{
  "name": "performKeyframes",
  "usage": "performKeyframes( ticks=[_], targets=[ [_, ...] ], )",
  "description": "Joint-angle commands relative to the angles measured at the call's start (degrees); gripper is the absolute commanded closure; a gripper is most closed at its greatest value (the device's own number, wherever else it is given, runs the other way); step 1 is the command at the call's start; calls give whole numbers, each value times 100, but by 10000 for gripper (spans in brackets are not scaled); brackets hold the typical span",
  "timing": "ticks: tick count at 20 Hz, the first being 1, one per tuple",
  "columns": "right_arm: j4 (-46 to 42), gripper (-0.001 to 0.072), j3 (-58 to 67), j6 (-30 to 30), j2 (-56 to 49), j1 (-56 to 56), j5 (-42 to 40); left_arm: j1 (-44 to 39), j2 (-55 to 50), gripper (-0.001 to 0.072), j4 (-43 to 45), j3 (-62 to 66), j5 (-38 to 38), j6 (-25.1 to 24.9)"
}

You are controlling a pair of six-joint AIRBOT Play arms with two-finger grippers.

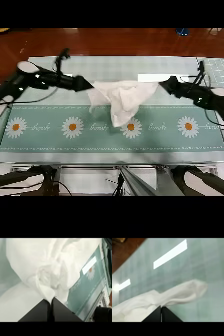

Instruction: Fold the shirts.

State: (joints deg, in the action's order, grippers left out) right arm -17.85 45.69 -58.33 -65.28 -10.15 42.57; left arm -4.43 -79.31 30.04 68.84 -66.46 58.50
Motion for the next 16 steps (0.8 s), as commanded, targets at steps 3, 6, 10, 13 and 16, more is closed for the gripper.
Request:
performKeyframes(
  ticks=[3, 6, 10, 13, 16],
  targets=[
    [-881, 679, 1285, -455, 1274, -483, 232, 463, 754, 681, -7, 1812, -44, 378],
    [-1517, 679, 2332, -885, 1604, -514, 289, 479, 975, 681, -7, 3095, -225, 560],
    [-2127, 679, 3552, -1386, 1779, -514, 546, 483, 1165, 681, 2, 4690, -328, 1027],
    [-2199, 679, 4266, -1543, 1904, -514, 811, 483, 1410, 682, 2, 5357, -321, 1300],
    [-2695, 678, 5143, -1895, 1928, -516, 1733, 483, 1934, 682, 330, 5357, -579, 1641]
  ],
)
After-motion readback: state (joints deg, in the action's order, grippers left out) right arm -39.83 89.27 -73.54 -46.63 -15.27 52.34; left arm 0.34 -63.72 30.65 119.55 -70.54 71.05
